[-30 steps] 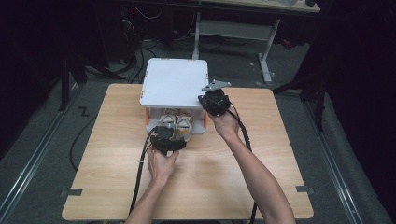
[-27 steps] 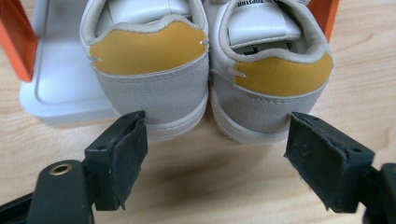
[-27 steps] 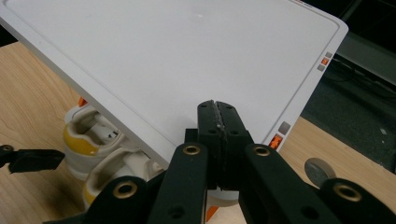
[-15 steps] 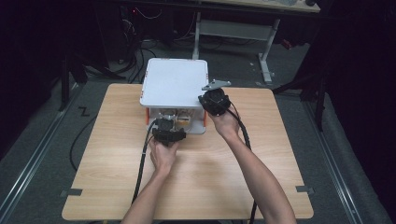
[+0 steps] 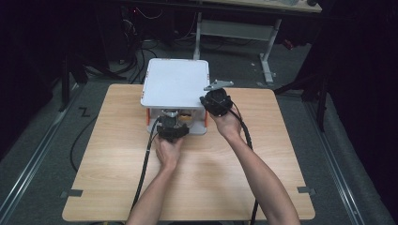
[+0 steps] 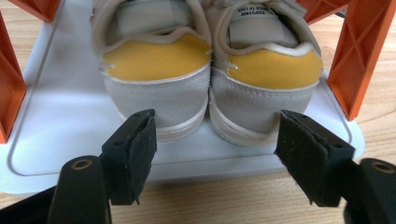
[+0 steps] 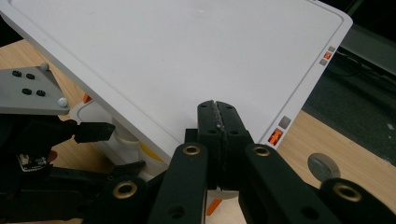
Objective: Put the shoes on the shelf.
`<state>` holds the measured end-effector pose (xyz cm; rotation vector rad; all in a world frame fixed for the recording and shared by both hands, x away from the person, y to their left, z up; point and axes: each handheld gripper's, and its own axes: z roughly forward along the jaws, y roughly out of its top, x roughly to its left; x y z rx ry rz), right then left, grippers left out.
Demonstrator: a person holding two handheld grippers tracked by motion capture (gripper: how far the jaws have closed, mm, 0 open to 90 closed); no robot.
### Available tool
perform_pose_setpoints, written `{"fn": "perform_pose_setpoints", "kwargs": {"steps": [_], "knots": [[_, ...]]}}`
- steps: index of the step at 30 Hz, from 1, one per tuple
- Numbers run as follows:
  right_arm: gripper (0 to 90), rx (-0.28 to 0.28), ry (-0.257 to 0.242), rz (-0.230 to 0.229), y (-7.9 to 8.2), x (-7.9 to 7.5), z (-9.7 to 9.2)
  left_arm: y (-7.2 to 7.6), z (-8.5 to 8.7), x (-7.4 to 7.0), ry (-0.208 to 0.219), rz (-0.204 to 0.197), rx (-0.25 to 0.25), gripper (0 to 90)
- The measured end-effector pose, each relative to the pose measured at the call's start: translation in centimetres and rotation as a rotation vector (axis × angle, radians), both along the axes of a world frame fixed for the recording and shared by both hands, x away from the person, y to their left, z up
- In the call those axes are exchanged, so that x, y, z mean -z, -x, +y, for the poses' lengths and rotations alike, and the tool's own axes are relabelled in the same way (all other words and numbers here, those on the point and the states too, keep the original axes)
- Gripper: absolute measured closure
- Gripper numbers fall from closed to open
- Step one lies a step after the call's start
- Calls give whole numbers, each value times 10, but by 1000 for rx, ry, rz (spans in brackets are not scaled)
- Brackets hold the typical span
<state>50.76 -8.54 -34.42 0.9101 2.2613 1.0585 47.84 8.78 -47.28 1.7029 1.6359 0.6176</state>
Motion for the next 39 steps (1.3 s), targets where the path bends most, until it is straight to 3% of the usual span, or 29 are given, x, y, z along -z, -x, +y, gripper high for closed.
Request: {"fn": "perform_pose_setpoints", "kwargs": {"steps": [5,7,10,13,17,20,23,26,31,39], "knots": [[828,8,-27,-9,-1,2,-4,4,4,0,18,0,-2,273],[786,9,-61,17,-2,2,-8,7,5,0,32,3,0,274],[720,17,-59,26,-2,0,-13,13,9,-4,16,-1,18,274],[673,16,-105,17,1,-2,-21,19,14,-9,-2,-17,41,278],[617,19,-160,11,11,-4,-37,29,21,-19,24,-43,91,286],[581,10,-177,19,21,-1,-50,38,23,-30,22,-90,126,290],[552,18,-188,3,29,3,-61,48,27,-40,22,-104,165,289],[537,30,-232,26,37,6,-76,59,34,-49,39,-111,201,288],[503,33,-279,30,52,6,-98,75,47,-58,69,-153,209,310],[475,44,-318,43,73,10,-125,91,57,-67,105,-139,228,288]]}}
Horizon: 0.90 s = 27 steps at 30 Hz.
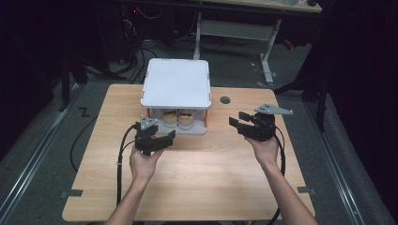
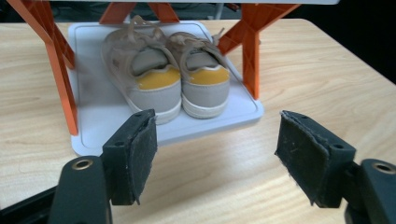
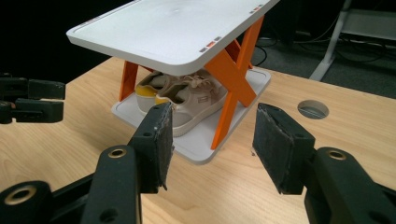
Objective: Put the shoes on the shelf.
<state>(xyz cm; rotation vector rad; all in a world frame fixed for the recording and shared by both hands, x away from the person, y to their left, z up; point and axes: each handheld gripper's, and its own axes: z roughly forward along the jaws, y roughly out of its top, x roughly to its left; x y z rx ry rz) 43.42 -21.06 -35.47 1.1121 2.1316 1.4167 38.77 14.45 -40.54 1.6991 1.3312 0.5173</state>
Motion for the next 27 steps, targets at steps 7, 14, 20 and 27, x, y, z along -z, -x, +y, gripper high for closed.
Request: {"fn": "perform_pose_setpoints", "kwargs": {"steps": [7,14,20,27], "knots": [[467,13,-46,-11,21,8,-29,19,15,-1,53,-38,63,237],[460,68,-66,-11,41,21,-55,31,33,-1,14,-70,71,213],[449,110,-63,16,54,38,-77,40,48,9,42,-63,54,178],[443,160,-63,39,63,62,-99,46,63,23,49,-31,35,160]]}}
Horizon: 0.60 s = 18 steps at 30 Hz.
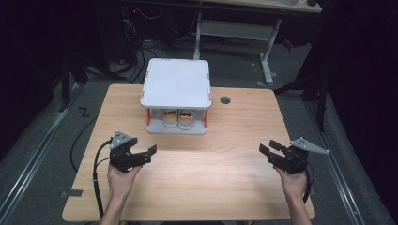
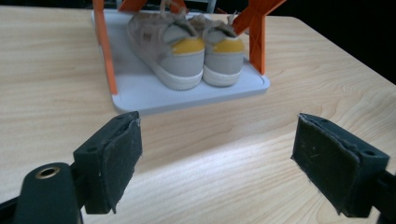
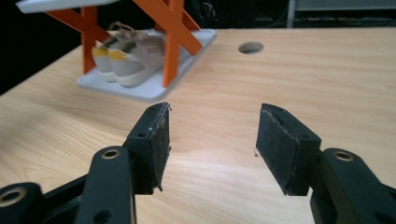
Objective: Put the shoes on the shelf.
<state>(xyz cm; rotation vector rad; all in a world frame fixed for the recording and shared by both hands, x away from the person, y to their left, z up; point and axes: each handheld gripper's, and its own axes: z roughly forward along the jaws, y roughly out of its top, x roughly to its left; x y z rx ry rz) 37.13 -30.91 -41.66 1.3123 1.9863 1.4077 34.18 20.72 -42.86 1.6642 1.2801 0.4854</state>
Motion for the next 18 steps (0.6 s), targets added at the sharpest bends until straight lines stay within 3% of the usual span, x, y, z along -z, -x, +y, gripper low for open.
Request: {"fn": "perform_pose_setpoints", "kwargs": {"steps": [7,13,18], "knots": [[435,39,21,36,3,22,-12,3,7,21,-44,44,-15,158],[422,72,68,67,1,37,-19,1,11,37,-50,85,-33,163],[417,94,104,97,-3,50,-22,-4,11,47,-93,112,-53,168]]}}
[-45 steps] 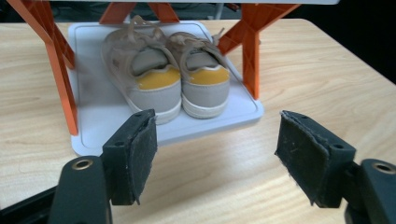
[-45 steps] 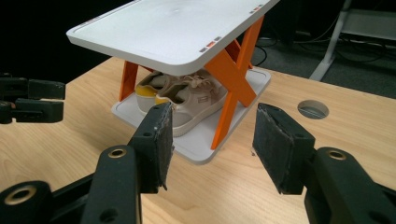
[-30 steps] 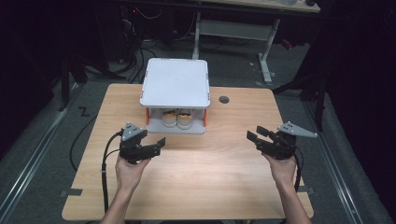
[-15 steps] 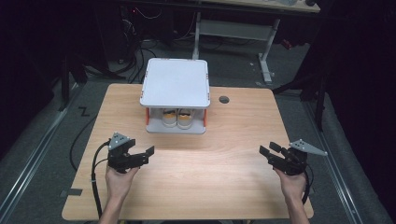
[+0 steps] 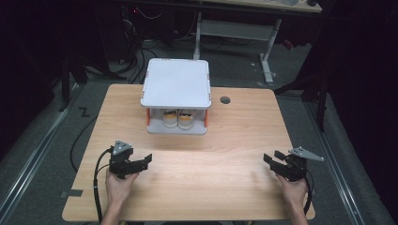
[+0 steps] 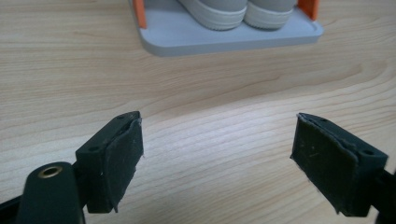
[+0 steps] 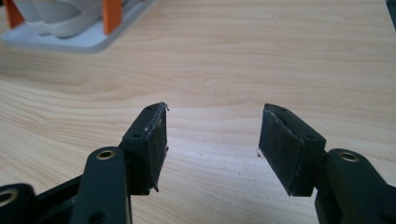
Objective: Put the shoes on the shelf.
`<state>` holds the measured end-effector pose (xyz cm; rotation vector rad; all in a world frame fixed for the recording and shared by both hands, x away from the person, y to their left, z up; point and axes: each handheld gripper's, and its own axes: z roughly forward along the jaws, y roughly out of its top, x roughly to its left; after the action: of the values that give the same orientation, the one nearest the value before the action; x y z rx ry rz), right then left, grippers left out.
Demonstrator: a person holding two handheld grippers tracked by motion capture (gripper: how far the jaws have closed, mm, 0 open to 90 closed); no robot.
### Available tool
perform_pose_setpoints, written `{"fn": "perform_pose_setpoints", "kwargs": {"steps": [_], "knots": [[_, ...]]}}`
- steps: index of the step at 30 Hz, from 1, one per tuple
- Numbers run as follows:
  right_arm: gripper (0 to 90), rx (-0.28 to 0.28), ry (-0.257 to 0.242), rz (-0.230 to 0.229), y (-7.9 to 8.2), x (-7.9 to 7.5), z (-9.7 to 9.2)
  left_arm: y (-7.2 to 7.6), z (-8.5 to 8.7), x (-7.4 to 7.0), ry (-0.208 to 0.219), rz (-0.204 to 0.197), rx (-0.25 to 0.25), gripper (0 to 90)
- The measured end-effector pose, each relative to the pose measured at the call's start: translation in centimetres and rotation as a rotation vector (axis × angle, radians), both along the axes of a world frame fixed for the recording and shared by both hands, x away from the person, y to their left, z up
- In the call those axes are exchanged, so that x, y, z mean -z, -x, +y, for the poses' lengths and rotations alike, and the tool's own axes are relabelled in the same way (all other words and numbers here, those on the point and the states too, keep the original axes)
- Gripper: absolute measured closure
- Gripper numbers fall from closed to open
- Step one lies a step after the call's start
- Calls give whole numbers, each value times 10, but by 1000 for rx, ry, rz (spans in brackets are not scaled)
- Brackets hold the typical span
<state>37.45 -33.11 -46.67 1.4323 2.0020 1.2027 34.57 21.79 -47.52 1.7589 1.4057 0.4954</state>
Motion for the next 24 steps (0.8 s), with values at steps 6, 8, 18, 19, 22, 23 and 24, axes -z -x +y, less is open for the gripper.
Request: {"fn": "perform_pose_setpoints", "kwargs": {"steps": [6,8,18,19,22,23,24], "knots": [[407,27,56,46,-7,15,0,-7,-2,9,-44,15,-21,170],[406,31,74,55,-9,18,0,-9,-2,12,-62,20,-25,171],[405,64,129,89,-14,32,-2,-16,-1,23,-100,37,-76,176],[405,66,136,89,-14,32,-1,-16,-1,24,-108,40,-79,175],[404,72,151,93,-14,33,0,-17,-1,26,-125,43,-85,176],[404,72,154,91,-14,33,0,-18,-1,27,-130,42,-88,176],[403,73,155,93,-15,33,0,-18,-1,28,-137,45,-90,176]]}}
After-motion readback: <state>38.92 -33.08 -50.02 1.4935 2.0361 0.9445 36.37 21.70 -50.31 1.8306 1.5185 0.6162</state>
